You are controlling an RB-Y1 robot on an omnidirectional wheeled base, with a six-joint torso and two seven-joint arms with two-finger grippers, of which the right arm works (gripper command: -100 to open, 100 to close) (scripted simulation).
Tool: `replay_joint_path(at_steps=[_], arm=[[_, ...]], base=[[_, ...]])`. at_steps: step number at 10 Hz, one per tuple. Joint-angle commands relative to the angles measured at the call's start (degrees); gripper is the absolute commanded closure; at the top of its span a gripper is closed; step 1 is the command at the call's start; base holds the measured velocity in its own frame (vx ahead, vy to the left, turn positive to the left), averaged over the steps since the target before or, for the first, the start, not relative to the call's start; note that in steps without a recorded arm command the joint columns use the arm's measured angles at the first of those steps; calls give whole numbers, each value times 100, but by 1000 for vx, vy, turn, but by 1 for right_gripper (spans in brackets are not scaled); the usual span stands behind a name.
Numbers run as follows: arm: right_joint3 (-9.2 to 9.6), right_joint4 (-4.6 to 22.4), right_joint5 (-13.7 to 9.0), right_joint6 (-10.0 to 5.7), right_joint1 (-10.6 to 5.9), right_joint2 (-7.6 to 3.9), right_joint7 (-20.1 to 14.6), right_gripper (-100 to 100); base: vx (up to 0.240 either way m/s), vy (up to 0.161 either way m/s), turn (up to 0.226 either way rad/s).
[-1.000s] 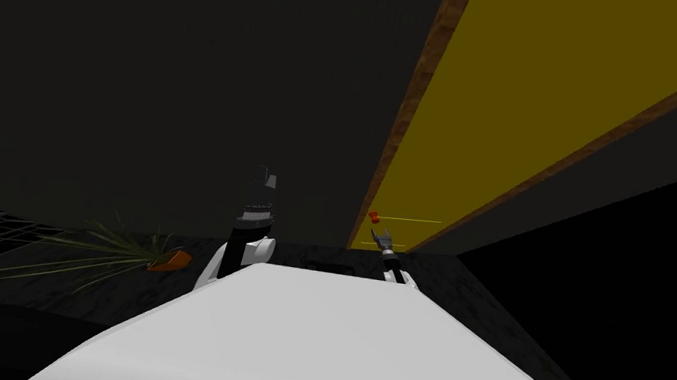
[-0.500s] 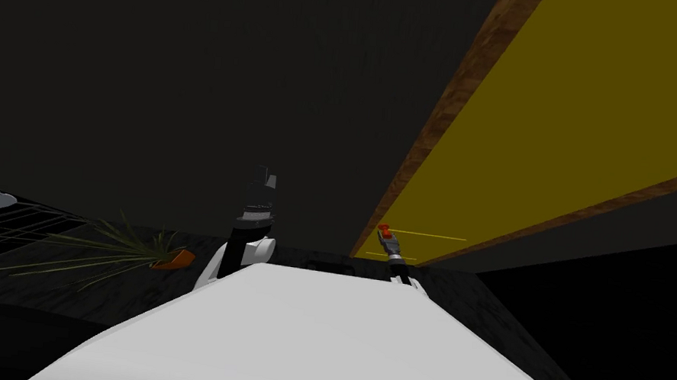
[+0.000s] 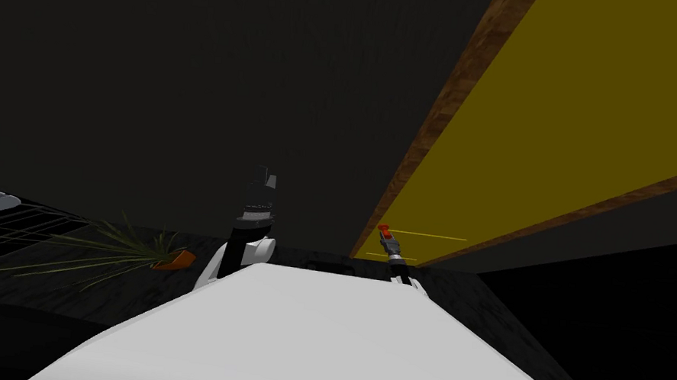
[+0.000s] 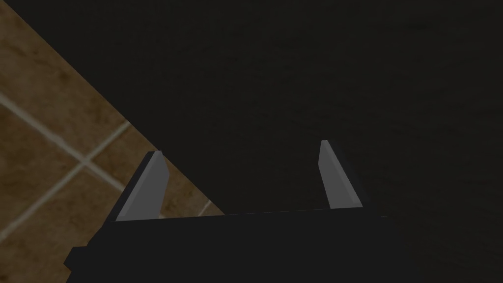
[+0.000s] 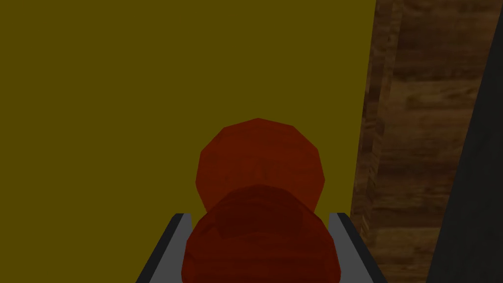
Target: Pull the door open
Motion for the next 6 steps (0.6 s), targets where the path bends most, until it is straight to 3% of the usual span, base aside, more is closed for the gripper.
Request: replay_joint_path(at_steps=[1, 3, 6], arm=[[1, -3, -2, -10, 0, 5, -6, 100], [1, -3, -2, -10, 0, 5, -6, 100], [30, -7, -136, 20, -2, 0, -411, 100]], base=[[0, 0, 0], [0, 0, 0], [-49, -24, 78]])
